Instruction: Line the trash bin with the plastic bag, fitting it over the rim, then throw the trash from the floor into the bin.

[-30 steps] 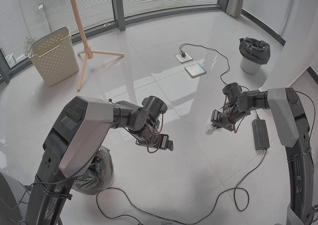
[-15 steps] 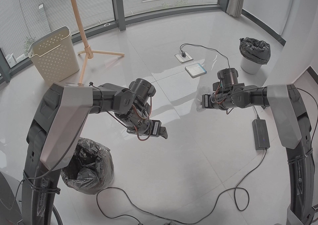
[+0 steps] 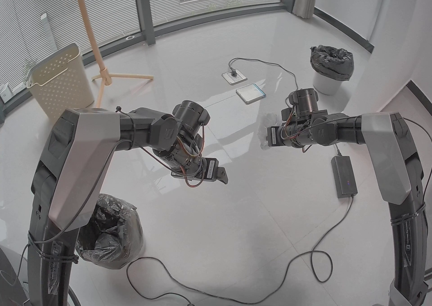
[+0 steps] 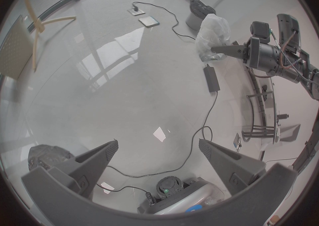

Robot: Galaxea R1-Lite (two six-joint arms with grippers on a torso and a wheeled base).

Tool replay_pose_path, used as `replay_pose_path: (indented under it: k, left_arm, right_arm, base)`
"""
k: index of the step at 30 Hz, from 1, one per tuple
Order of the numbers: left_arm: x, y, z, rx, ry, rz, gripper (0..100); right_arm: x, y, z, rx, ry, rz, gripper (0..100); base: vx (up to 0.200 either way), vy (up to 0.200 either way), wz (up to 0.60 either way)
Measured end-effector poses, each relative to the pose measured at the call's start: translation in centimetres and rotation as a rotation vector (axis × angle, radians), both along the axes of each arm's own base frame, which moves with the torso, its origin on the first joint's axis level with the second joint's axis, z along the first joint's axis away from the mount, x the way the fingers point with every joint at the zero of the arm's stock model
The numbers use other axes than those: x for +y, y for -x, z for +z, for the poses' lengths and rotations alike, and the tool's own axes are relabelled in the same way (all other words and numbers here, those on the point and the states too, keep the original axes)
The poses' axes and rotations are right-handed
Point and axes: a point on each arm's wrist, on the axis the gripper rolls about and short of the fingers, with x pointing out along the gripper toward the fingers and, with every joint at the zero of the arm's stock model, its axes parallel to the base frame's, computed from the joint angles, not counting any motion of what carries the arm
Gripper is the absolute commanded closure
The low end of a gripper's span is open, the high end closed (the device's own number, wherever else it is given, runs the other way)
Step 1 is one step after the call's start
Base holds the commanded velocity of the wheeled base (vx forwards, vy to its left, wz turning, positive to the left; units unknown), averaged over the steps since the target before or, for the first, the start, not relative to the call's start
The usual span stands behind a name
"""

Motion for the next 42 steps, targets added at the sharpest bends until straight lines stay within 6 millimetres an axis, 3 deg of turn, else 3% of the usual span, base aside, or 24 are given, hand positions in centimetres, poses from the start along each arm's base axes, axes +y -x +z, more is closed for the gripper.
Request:
replay_pose_path:
  k: [4,11,15,24,42]
  left_arm:
    - [0.0,0.0,0.1,-0.001,0.001,-0.001,0]
    - [0.0,0.0,0.1,-0.003,0.002,-0.001,0]
    - [0.0,0.0,0.1,-0.003,0.002,0.0,0]
    - [0.3,-0.1,0.3,-0.005,0.003,0.008,0]
    - [1.2,-0.5,0.6,-0.012,0.003,0.03,0]
  right_arm:
    - [0.5,0.9,0.4,0.072,-0.019,-0.005,100]
    - [0.6,4.1,0.7,0.356,0.012,-0.025,100]
    - [0.7,4.9,1.0,0.401,0.035,-0.002,100]
    - [1.5,3.9,2.3,0.226,-0.002,0.059,100]
    - [2.1,3.5,0.0,0.276,0.003,0.056,100]
  base:
    - [0.0,0.0,0.0]
    - [0.0,0.0,0.0]
    - [0.0,0.0,0.0]
    - [0.0,0.0,0.47]
    - [0.0,0.0,0.6]
